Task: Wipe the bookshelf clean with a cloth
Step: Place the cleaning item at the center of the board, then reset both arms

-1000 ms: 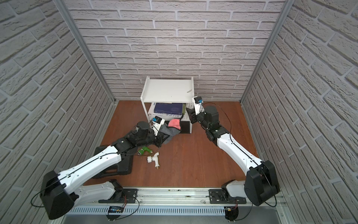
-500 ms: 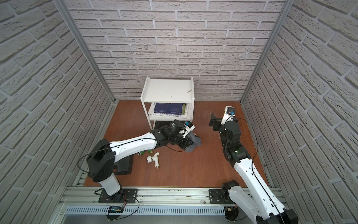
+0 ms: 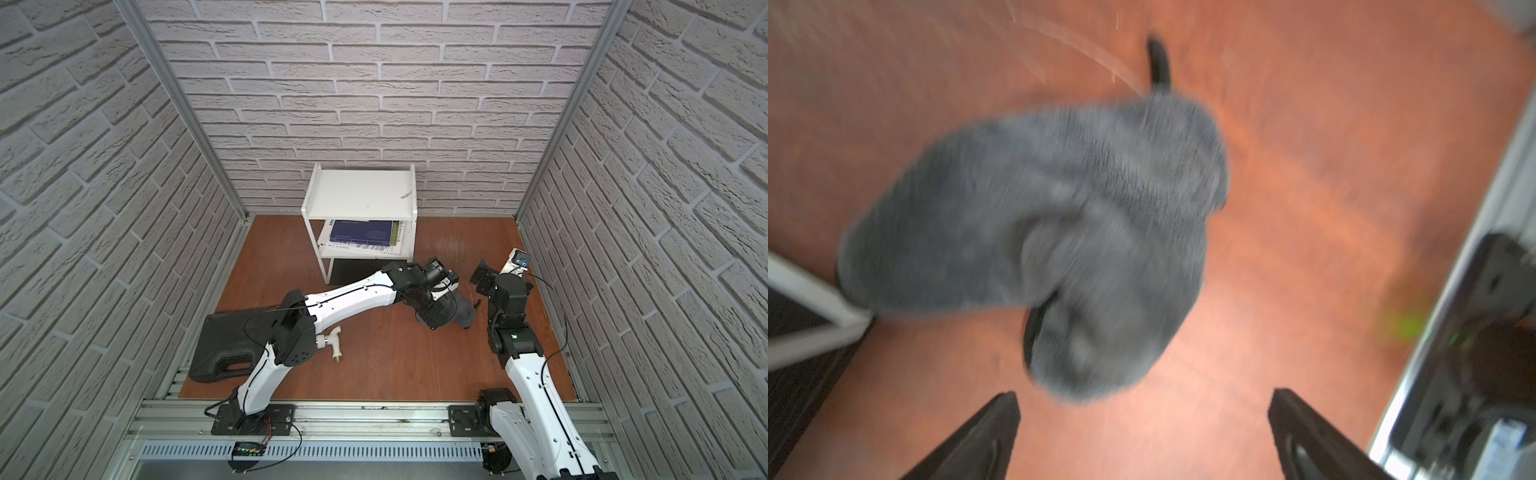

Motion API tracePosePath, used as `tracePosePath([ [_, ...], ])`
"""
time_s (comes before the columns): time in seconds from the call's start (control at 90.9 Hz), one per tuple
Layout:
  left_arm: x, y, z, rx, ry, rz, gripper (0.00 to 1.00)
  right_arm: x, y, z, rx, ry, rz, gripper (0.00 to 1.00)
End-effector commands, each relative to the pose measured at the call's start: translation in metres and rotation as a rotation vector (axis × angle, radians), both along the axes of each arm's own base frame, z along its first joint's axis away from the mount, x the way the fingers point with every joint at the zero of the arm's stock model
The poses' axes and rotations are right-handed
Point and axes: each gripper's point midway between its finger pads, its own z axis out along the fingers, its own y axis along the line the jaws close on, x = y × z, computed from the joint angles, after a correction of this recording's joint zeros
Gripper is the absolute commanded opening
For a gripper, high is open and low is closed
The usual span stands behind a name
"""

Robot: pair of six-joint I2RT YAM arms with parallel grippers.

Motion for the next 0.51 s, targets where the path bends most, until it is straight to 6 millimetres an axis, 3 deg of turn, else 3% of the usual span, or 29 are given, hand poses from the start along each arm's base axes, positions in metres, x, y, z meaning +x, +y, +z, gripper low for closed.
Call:
tracePosePath([
  [0.0, -0.014, 0.062, 0.026, 0.168, -0.040, -0.023, 0.98, 0.005, 0.000, 0.002, 0.014, -0.039, 0.003, 0.99],
  [0.121, -0.007, 0.072, 0.070, 0.018, -0.202, 0.026, 0.98, 0.004, -0.003, -0.007, 0.022, -0.023, -0.018, 0.99],
  [0.209, 0.013, 0.107, 0.091, -0.078, -0.372, 0.189, 0.98, 0.000, -0.009, -0.017, 0.012, -0.013, -0.058, 0.99],
  [0.286, 0.035, 0.170, 0.101, -0.153, -0.448, 0.434, 0.98, -0.006, -0.018, -0.027, -0.004, 0.001, -0.107, 0.99],
  [0.363, 0.049, 0.245, 0.096, -0.218, -0.475, 0.698, 0.98, -0.010, -0.024, -0.036, -0.020, 0.010, -0.146, 0.99],
  [0.495, 0.045, 0.373, 0.084, -0.224, -0.626, 1.085, 0.98, -0.013, -0.035, -0.046, -0.042, 0.016, -0.210, 0.99],
])
